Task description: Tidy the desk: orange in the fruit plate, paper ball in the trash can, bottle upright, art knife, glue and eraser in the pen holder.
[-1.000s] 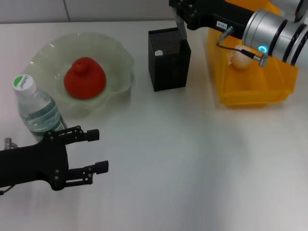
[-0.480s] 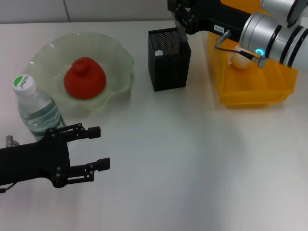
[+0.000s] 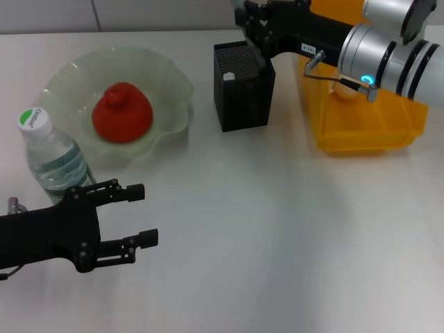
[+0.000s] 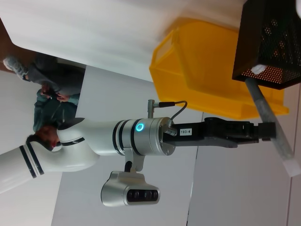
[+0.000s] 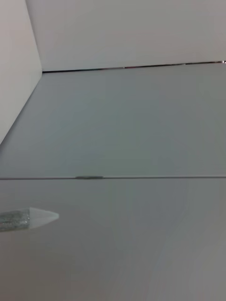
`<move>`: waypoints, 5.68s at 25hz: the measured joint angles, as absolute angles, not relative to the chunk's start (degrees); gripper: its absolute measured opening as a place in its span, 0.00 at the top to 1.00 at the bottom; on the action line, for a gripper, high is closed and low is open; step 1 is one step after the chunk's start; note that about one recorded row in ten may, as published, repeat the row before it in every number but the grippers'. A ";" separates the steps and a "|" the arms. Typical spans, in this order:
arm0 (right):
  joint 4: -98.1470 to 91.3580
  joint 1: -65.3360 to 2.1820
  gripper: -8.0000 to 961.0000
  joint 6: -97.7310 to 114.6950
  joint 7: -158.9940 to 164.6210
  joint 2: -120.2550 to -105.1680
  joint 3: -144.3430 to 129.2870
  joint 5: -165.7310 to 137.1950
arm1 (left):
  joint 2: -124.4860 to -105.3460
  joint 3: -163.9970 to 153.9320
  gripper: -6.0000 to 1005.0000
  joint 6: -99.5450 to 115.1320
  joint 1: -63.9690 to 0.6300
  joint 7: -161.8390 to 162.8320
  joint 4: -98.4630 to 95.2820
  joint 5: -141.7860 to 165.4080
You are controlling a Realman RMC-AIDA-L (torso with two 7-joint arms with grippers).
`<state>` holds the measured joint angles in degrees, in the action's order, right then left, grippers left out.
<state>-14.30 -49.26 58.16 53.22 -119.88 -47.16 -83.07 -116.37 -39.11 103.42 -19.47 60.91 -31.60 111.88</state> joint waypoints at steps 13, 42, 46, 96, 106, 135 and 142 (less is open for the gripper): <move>-14.49 -49.04 0.54 57.77 53.84 -119.79 -46.73 -82.96 | -116.37 -39.11 0.23 103.54 -19.28 60.91 -31.46 111.88; -29.48 -25.54 0.23 98.79 75.30 -115.82 -46.87 -83.33 | -116.64 -39.53 0.23 103.98 -19.94 62.34 -31.19 112.22; -29.10 -25.61 0.17 101.59 75.47 -115.09 -46.80 -87.18 | -116.63 -39.55 0.23 104.15 -19.95 62.41 -31.20 112.36; -22.85 -30.10 0.16 99.83 64.04 -116.30 -47.02 -112.24 | -117.45 -40.52 0.23 100.85 -22.75 59.36 -28.91 117.05; -22.85 -30.15 0.16 99.84 64.01 -116.65 -47.02 -112.24 | -117.42 -40.51 0.23 101.00 -22.55 59.40 -28.92 117.07; -22.85 -30.77 0.16 99.75 63.97 -116.63 -47.02 -113.09 | -117.86 -40.51 0.23 101.16 -22.63 59.32 -28.92 117.07; -22.85 -31.02 0.16 99.76 64.19 -116.63 -47.02 -113.12 | -117.79 -40.51 0.23 101.25 -22.77 59.34 -28.92 117.07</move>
<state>-22.85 -31.02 99.76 64.19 -116.63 -47.02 -113.12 -117.79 -40.51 101.25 -22.77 59.34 -28.92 117.07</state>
